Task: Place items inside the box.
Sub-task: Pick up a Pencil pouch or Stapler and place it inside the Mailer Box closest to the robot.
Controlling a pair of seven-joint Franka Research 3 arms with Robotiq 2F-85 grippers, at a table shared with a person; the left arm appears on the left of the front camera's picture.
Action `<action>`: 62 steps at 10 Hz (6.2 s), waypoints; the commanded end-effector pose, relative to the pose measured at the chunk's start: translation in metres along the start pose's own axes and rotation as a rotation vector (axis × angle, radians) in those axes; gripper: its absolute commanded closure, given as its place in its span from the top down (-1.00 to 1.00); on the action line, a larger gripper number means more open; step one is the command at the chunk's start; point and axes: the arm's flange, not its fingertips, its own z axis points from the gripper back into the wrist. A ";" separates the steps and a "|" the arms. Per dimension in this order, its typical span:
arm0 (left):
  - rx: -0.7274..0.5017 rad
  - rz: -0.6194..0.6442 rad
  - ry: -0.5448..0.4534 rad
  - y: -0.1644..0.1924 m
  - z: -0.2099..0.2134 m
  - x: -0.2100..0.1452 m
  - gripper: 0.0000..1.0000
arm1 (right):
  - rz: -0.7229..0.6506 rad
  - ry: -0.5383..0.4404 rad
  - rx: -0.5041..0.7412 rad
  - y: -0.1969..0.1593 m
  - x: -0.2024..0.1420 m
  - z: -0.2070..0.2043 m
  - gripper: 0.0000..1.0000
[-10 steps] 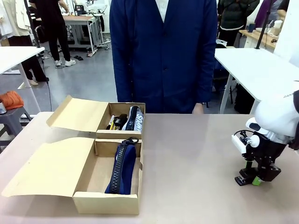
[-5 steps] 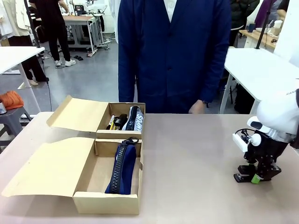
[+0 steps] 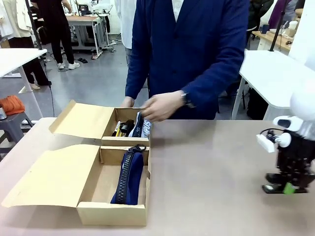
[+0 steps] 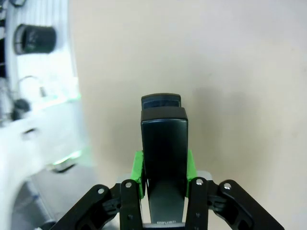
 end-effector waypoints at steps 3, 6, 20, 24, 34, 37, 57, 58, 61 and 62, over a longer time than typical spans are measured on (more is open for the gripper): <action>-0.023 -0.014 -0.007 0.000 0.000 0.000 1.00 | -0.208 -0.016 -0.144 0.155 -0.013 0.059 -1.00; -0.023 -0.014 -0.007 0.000 0.000 0.000 1.00 | -0.123 0.022 -0.027 0.080 -0.002 0.065 -0.54; -0.023 -0.014 -0.007 0.000 0.000 0.000 1.00 | -1.322 -0.181 0.038 0.141 0.010 0.095 -0.27; -0.023 -0.014 -0.007 0.000 0.000 0.000 1.00 | -1.173 -0.180 0.058 0.136 0.000 0.099 -0.27; -0.023 -0.014 -0.007 0.000 0.000 0.000 1.00 | -1.584 -0.507 0.163 0.103 0.160 0.093 -0.27; -0.023 -0.014 -0.007 0.000 0.000 0.000 1.00 | -1.184 -0.474 0.044 0.105 0.282 0.042 -0.27; -0.023 -0.014 -0.007 0.000 0.000 0.000 1.00 | -1.225 -0.352 -0.065 0.087 0.496 -0.067 -0.27; -0.023 -0.014 -0.007 0.000 0.000 0.000 1.00 | -1.228 -0.351 -0.053 0.085 0.494 -0.067 -0.27; -0.023 -0.014 -0.007 0.000 0.000 0.000 1.00 | -1.227 -0.368 -0.092 0.086 0.489 -0.067 1.00; -0.023 -0.014 -0.007 0.000 0.000 0.000 1.00 | -1.229 -0.386 -0.098 0.086 0.487 -0.067 1.00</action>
